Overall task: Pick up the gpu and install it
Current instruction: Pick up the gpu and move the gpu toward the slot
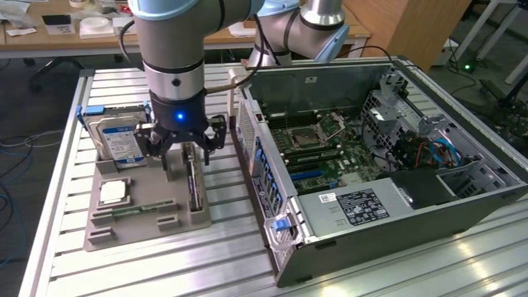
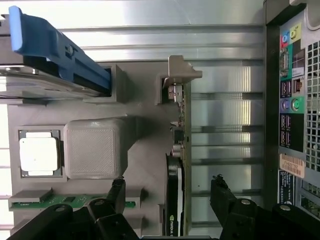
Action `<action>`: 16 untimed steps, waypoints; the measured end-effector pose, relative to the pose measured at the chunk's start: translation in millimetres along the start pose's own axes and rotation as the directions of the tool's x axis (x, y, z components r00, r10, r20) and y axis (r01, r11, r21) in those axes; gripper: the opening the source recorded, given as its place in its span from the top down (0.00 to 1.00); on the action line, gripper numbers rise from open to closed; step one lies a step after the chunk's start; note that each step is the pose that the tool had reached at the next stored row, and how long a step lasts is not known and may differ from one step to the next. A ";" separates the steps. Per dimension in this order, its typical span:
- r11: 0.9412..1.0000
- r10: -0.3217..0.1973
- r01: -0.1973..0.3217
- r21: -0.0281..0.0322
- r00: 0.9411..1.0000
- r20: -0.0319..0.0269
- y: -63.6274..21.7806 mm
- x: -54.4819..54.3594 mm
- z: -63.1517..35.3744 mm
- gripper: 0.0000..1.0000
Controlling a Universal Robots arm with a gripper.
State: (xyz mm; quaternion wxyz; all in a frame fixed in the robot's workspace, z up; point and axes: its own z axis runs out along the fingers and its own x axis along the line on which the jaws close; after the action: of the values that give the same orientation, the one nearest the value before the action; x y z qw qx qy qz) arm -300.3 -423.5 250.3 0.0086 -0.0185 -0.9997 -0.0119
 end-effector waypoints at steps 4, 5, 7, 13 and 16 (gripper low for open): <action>1.000 0.000 0.000 0.001 1.000 0.003 -1.4 -0.3 6.5 0.22; 1.000 -0.002 0.002 0.001 1.000 0.003 -1.9 -0.3 8.3 0.22; 1.000 -0.009 0.009 0.001 1.000 0.002 -2.2 -0.3 11.9 0.22; 1.000 -0.021 0.021 0.001 1.000 0.002 -2.9 -0.7 22.7 0.22; 1.000 -0.021 0.021 0.001 1.000 0.002 -3.1 -0.9 28.3 0.22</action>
State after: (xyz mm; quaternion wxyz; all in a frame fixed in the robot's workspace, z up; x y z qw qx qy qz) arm -300.1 -425.9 222.0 0.0074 -0.0080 -0.9999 -0.0115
